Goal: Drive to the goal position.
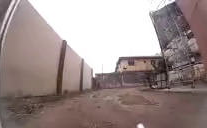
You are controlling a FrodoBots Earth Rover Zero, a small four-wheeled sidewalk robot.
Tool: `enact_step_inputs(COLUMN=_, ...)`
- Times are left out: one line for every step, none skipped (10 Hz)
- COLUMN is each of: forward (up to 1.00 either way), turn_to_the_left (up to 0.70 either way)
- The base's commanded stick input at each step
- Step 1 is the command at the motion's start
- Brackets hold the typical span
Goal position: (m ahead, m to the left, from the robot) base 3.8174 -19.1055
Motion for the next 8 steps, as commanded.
enact_step_inputs(forward=1.00, turn_to_the_left=0.00)
enact_step_inputs(forward=1.00, turn_to_the_left=0.00)
enact_step_inputs(forward=1.00, turn_to_the_left=0.00)
enact_step_inputs(forward=1.00, turn_to_the_left=0.27)
enact_step_inputs(forward=1.00, turn_to_the_left=0.40)
enact_step_inputs(forward=1.00, turn_to_the_left=0.40)
enact_step_inputs(forward=1.00, turn_to_the_left=0.40)
enact_step_inputs(forward=1.00, turn_to_the_left=0.32)
